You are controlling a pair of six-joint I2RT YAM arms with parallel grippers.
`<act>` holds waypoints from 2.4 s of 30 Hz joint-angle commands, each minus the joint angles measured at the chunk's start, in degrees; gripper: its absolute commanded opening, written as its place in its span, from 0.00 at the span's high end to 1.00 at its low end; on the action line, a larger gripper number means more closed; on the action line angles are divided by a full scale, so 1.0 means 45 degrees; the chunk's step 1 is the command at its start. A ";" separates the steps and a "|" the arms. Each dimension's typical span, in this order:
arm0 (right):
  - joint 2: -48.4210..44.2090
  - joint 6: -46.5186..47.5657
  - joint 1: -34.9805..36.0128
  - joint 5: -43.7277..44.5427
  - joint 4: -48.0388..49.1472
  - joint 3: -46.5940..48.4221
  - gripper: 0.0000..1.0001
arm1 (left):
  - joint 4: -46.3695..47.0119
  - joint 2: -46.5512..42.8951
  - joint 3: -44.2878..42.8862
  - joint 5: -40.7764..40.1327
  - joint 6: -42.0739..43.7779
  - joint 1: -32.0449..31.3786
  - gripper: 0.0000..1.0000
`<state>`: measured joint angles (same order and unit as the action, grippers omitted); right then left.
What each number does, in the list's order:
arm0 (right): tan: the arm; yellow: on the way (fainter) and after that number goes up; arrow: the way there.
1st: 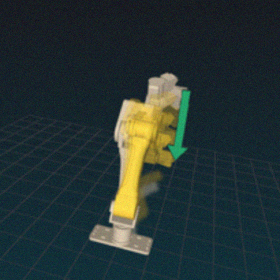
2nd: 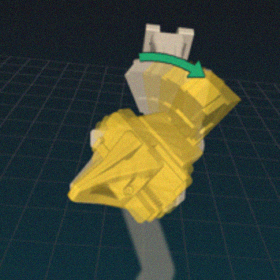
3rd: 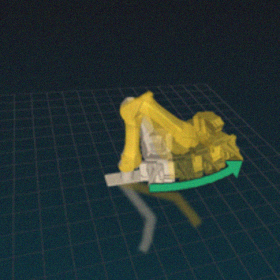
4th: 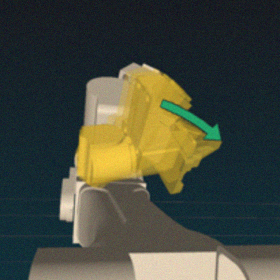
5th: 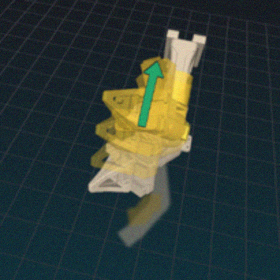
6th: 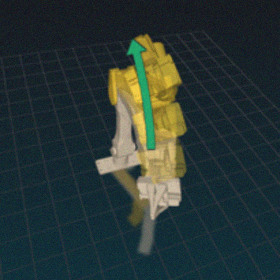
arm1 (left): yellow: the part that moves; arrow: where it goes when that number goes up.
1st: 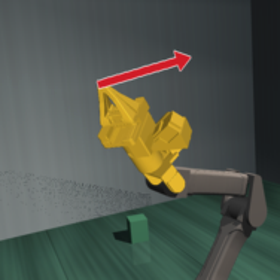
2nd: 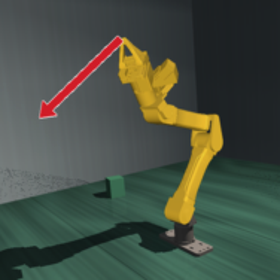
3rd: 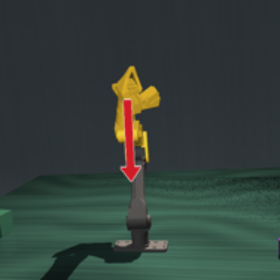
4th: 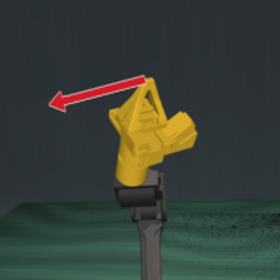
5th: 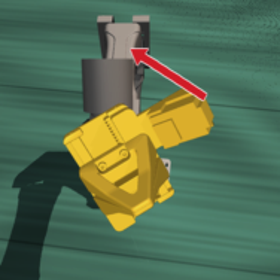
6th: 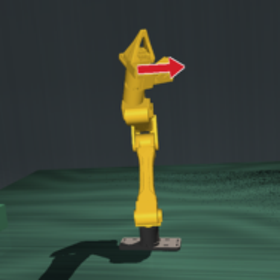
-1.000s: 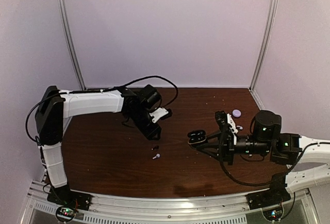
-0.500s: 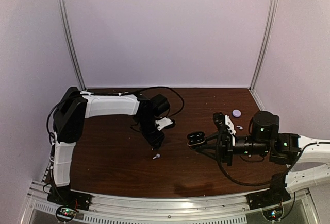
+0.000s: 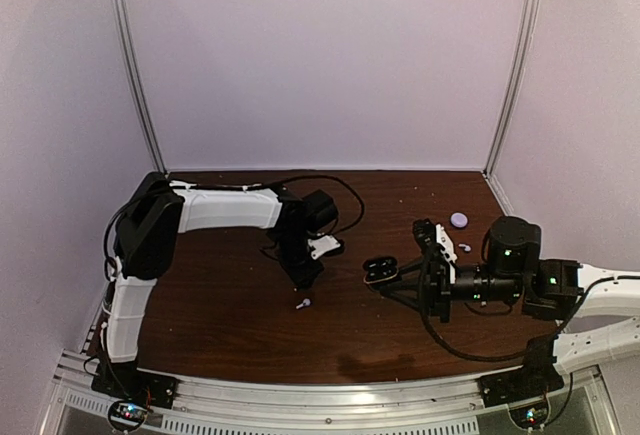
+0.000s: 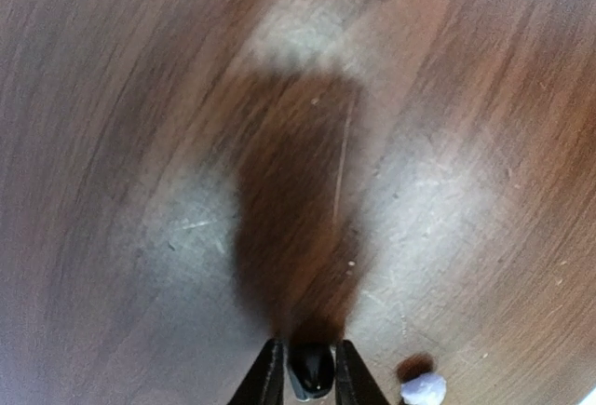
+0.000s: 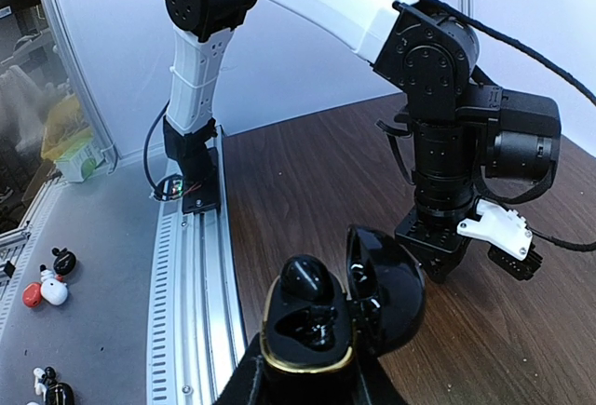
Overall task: Insert the wireless bluetooth earbuds into the charging case
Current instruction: Move the right earbud to the center of the board, then pick up the right earbud from the center of the board.
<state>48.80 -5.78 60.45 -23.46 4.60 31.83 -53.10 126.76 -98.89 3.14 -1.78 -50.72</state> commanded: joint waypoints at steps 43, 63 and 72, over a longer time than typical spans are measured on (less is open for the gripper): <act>-0.0266 -0.0121 -0.0053 -0.0210 0.0426 -0.0025 1.00 | -0.0256 -0.5827 0.6220 -0.1153 -0.3765 -0.1327 0.64; -0.0180 -0.0092 -0.0053 -0.0275 0.0452 -0.0027 1.00 | 0.2269 -0.6872 0.8271 -0.2222 -0.7718 -0.1669 0.65; -0.0200 -0.0063 -0.0056 -0.0295 0.0432 -0.0063 1.00 | 0.2721 -0.7031 0.8897 -0.1770 -0.8413 -0.1661 0.55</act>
<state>48.27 -5.98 60.45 -24.25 5.37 31.73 -44.03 95.64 -60.58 -6.26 -37.30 -57.98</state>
